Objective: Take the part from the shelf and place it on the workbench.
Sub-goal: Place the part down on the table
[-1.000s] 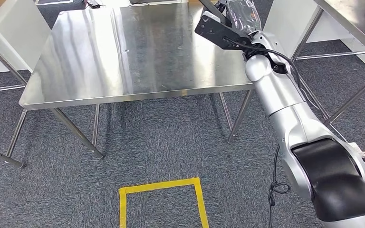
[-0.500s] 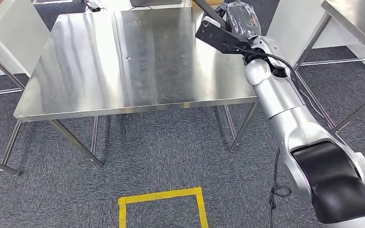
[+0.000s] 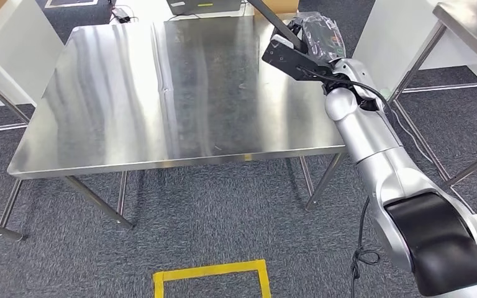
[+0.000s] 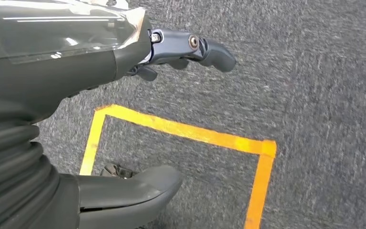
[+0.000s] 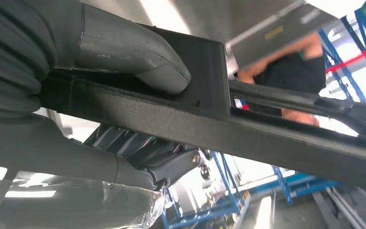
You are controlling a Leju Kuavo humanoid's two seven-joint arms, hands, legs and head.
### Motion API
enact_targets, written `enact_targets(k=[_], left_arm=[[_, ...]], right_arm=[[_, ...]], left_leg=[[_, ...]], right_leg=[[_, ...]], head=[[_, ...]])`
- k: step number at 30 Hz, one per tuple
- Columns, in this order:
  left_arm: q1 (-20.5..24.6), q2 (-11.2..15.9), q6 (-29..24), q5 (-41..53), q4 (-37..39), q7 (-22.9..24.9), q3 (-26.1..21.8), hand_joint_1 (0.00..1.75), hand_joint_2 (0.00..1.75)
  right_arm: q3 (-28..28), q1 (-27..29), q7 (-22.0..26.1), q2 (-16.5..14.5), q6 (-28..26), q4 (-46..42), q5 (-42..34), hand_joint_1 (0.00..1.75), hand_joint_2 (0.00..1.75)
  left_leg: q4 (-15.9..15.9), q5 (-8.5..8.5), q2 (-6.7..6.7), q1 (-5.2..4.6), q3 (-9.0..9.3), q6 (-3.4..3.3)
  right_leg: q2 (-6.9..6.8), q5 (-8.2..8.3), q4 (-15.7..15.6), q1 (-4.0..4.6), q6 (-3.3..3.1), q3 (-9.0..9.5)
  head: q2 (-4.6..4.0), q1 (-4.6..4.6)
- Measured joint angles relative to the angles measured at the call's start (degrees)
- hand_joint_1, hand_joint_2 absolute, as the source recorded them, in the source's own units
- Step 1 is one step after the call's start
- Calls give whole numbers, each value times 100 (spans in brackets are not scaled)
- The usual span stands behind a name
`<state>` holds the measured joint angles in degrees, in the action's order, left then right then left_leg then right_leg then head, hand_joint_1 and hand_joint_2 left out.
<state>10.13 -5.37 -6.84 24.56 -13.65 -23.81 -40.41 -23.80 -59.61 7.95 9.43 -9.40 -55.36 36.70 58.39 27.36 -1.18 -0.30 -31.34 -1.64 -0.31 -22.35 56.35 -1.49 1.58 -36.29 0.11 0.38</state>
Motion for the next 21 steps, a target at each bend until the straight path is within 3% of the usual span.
enact_targets(k=[2, 4, 6, 7, 8, 10, 11, 12, 16, 17, 19, 21], left_arm=[[15, -1, 1, -1, -1, -1, 15, 0, 175], [18, -9, 2, -3, 3, 0, 32, 0, 175], [16, -9, -2, -5, 5, 2, 41, 0, 175], [16, -8, -7, -7, 5, 5, 43, 0, 175], [16, -5, -13, -11, 5, 9, 44, 0, 175], [13, 7, -26, -32, 5, 19, 44, 0, 175], [12, 19, -30, -41, 5, 22, 44, 0, 175], [13, 29, -34, -48, 5, 24, 44, 0, 175], [53, 15, -36, -47, 5, 26, 47, 0, 175], [70, 7, -36, -45, 5, 26, 49, 0, 175], [92, -9, -36, -41, 6, 26, 52, 0, 175], [88, -31, -35, -40, 9, 28, 56, 0, 175]], right_arm=[[-1, -24, -1, 0, -7, -33, 2, 175, 175], [-13, -13, -4, -8, -11, -34, 5, 175, 175], [-21, -2, -6, -15, -14, -33, 8, 175, 175], [-23, -4, -6, -17, -15, -33, 8, 175, 175], [-24, -8, -6, -19, -16, -33, 8, 175, 175], [-27, -14, -5, -19, -18, -26, 8, 175, 175], [-30, -19, -4, -18, -19, -19, 9, 175, 175], [-36, -26, -3, -19, -20, -11, 10, 175, 175], [-41, -140, 9, -14, -31, -6, 15, 175, 175], [-40, -169, 12, -7, -35, -6, 15, 175, 175], [-47, -168, 17, 14, -42, 7, 17, 175, 175], [-58, -85, 16, 38, -43, 39, 26, 175, 175]], left_leg=[[645, 0, 48, 35, -383, 82], [1354, 249, 80, 75, -896, 164], [1533, 476, 92, 91, -1229, 183], [1368, 402, 94, 88, -1274, 160], [1057, 171, 94, 76, -1241, 112], [240, -554, 87, 1, -1074, -53], [-52, -816, 80, -36, -991, -126], [-220, -961, 74, -68, -939, -170], [-310, -916, 74, -60, -817, -199], [-339, -900, 74, -49, -785, -218], [-351, -854, 64, -42, -749, -254], [-348, -802, 36, -32, -698, -251]], right_leg=[[13, -74, -49, -24, -103, 157], [19, -165, -72, -17, -155, 300], [30, -264, -73, -10, -153, 429], [36, -318, -74, -2, -148, 495], [41, -371, -76, 11, -143, 561], [56, -479, -75, 45, -123, 679], [69, -535, -71, 73, -101, 717], [80, -591, -69, 98, -77, 742], [83, -811, 97, 159, 8, 698], [79, -934, 356, 160, 0, 560], [76, -1237, 1171, 149, -42, 93], [77, -1330, 1716, 132, 0, -282]], head=[[0, -17], [0, -28], [0, -27], [0, -28], [0, -27], [0, -27], [0, -26], [0, -23], [0, -15], [0, -13], [0, -10], [0, -11]])
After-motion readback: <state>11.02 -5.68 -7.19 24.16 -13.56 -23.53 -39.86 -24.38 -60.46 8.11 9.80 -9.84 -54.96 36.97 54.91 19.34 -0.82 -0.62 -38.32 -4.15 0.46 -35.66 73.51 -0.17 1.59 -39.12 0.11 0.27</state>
